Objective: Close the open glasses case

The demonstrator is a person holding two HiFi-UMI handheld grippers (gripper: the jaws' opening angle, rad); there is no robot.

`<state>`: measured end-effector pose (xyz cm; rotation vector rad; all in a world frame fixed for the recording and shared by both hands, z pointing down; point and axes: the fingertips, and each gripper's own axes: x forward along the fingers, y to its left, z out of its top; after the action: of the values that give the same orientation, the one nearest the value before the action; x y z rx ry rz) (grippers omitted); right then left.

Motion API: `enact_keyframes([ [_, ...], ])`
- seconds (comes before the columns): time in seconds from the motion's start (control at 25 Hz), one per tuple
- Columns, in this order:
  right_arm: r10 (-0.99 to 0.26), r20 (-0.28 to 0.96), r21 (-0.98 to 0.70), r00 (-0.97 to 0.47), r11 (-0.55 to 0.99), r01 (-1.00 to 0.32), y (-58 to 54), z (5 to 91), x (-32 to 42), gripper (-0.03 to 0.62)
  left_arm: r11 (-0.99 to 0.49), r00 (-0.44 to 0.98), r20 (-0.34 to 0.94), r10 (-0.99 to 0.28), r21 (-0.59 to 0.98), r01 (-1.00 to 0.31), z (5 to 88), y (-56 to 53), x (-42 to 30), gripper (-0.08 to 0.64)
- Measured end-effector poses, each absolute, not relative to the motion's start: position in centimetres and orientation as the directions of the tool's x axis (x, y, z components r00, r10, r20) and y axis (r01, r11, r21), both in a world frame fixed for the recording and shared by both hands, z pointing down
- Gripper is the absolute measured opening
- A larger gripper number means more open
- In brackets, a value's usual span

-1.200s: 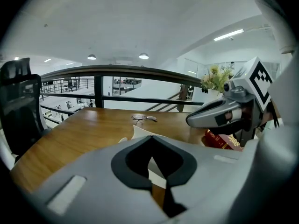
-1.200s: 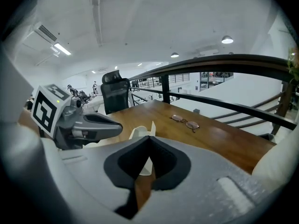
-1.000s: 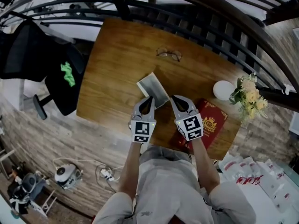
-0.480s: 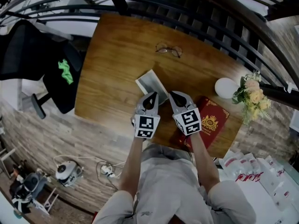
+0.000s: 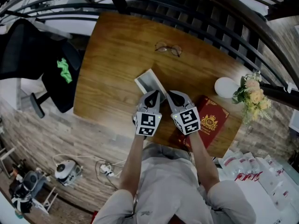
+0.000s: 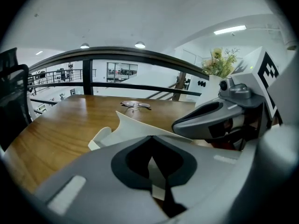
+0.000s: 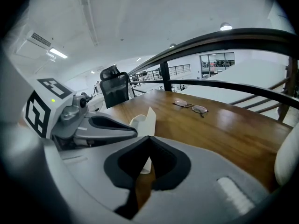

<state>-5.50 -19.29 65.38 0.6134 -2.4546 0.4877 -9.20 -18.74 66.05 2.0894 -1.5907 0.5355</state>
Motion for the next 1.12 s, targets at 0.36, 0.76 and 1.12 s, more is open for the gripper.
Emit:
enact_keyframes([
  [0.36,-0.298,0.594,-0.211,-0.747,0.838,-0.503,-18.6,65.4,-6.0,0.003,-0.234,0.27,0.554,-0.788,0.135,-0.963,65.9,-18.6,-8.5,0.02],
  [0.76,-0.275,0.601,-0.21,-0.75,0.851,-0.481,-17.7,65.4,-7.0,0.003,-0.229,0.268,0.562,-0.782,0.14,-0.963,66.2,-17.5,-9.3,0.02],
  [1.12,-0.258,0.61,-0.206,-0.749,0.861,-0.465,-16.5,65.7,-7.7,0.003,-0.218,0.262,0.579,-0.772,0.145,-0.965,66.8,-16.2,-10.0,0.02],
])
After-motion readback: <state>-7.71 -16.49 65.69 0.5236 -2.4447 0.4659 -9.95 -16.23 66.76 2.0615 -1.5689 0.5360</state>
